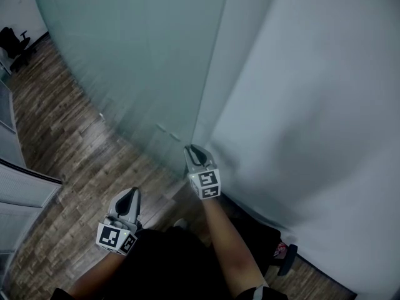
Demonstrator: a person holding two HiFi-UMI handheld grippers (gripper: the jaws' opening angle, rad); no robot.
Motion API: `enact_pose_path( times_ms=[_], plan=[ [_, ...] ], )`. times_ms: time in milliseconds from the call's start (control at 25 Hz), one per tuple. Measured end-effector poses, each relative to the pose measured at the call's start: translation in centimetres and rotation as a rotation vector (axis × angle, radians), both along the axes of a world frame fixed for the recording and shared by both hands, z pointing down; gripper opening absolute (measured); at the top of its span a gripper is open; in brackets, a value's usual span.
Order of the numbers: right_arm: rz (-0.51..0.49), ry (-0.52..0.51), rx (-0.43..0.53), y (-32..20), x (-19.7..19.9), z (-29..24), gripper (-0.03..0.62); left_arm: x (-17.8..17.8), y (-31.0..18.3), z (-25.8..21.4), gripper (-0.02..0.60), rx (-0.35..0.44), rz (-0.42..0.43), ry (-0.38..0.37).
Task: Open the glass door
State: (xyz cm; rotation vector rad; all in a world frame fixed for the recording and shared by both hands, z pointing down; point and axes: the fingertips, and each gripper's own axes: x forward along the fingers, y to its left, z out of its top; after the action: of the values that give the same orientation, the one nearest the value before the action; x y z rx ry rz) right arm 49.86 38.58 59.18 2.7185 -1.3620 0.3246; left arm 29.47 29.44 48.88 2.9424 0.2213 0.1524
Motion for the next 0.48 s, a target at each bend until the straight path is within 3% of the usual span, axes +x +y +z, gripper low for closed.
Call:
enact_pose_path(
  times_ms=[480],
  plan=[
    [0.037, 0.01, -0.034, 1.6, 2.5, 0.8, 0.066, -1.0, -2.7, 0.2, 0.0, 0.005, -0.034, 0.002]
  ],
)
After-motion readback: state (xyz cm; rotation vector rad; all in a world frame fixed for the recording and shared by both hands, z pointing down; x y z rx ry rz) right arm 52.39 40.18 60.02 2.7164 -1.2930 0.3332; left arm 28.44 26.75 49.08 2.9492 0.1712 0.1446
